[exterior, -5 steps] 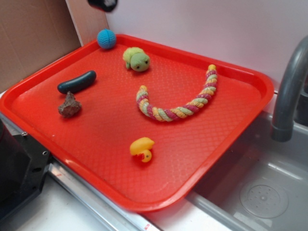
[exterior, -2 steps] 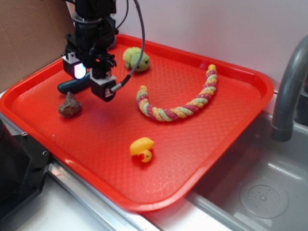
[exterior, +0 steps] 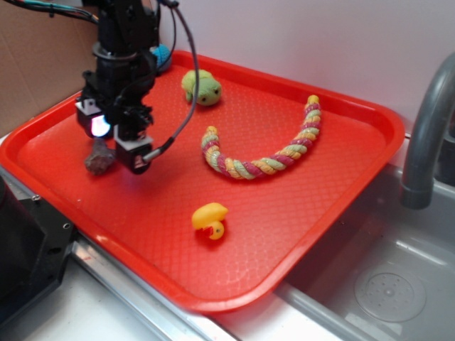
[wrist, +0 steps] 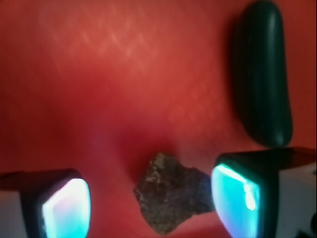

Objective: Grab the rock.

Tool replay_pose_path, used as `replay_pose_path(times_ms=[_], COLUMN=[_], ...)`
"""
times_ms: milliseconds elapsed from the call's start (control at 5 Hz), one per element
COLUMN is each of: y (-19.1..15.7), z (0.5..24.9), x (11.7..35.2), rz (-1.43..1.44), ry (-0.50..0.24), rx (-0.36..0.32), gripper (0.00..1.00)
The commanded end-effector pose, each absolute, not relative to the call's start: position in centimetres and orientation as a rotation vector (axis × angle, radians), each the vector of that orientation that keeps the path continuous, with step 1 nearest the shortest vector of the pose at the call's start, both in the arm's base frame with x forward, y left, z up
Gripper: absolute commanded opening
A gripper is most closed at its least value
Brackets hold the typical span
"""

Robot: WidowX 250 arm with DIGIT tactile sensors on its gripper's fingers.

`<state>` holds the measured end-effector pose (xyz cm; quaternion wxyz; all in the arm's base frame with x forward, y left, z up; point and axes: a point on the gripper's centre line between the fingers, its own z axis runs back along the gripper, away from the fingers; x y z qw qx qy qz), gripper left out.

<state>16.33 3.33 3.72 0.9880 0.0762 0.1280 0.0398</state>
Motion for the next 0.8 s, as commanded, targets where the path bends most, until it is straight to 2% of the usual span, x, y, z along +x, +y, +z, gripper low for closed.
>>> replay_pose_path(times_ms=[0, 200, 400, 600], y=[5.1, 5.4, 5.4, 5.2], z=[4.0, 3.1, 1.5, 0.4], x=[15.6, 15.7, 15.6, 15.4], rz=[0.155, 0.163, 0.157, 0.164], ry=[0.18, 0.205, 0.264, 0.3], rx=[0.168, 0.175, 0.187, 0.175], gripper=[1.0, 1.0, 1.0, 0.08])
